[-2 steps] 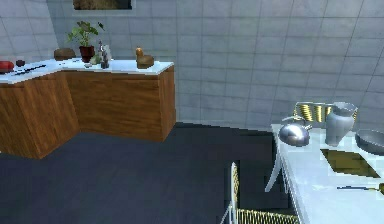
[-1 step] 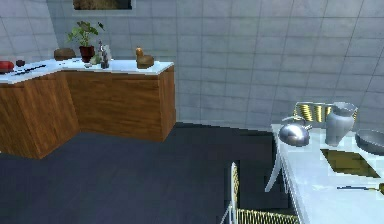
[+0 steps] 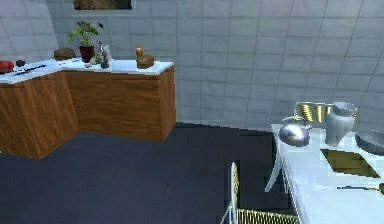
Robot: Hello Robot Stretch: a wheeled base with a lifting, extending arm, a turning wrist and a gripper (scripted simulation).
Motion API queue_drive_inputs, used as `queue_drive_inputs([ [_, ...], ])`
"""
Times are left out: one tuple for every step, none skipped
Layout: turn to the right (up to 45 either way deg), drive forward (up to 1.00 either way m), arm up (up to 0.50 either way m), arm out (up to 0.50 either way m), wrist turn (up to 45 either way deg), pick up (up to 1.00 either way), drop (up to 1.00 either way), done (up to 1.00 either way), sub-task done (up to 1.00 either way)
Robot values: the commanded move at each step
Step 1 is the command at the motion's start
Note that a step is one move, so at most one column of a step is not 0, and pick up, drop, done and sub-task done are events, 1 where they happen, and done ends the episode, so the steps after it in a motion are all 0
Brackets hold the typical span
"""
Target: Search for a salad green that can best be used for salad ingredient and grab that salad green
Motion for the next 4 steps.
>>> queue_drive_inputs([
  [0.0,0.00,0.00,0.42,0.0,0.00,0.00,0.00,0.00],
  [0.0,0.00,0.00,0.00,45.0,0.00,0.00,0.00,0.00],
  [0.0,0.00,0.00,0.00,45.0,0.00,0.00,0.00,0.00],
  [0.0,0.00,0.00,0.00,45.0,0.00,0.00,0.00,0.00],
])
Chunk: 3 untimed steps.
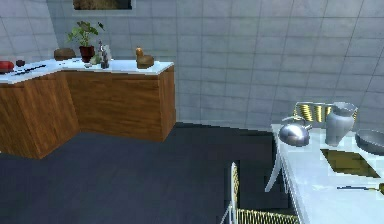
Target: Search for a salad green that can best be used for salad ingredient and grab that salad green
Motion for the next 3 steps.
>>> queue_drive_inputs([
  [0.0,0.00,0.00,0.00,3.0,0.00,0.00,0.00,0.00],
  [0.0,0.00,-0.30,0.00,0.0,0.00,0.00,0.00,0.00],
  [0.0,0.00,0.00,0.00,0.0,1.00,0.00,0.00,0.00],
])
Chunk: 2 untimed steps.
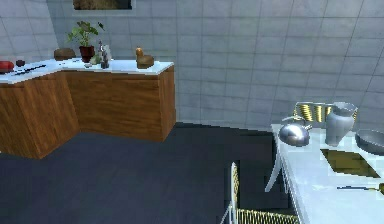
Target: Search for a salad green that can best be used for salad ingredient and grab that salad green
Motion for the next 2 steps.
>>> queue_drive_inputs([
  [0.0,0.00,0.10,0.00,0.0,0.00,0.00,0.00,0.00],
  [0.0,0.00,0.00,0.00,0.0,0.00,0.00,1.00,0.00],
])
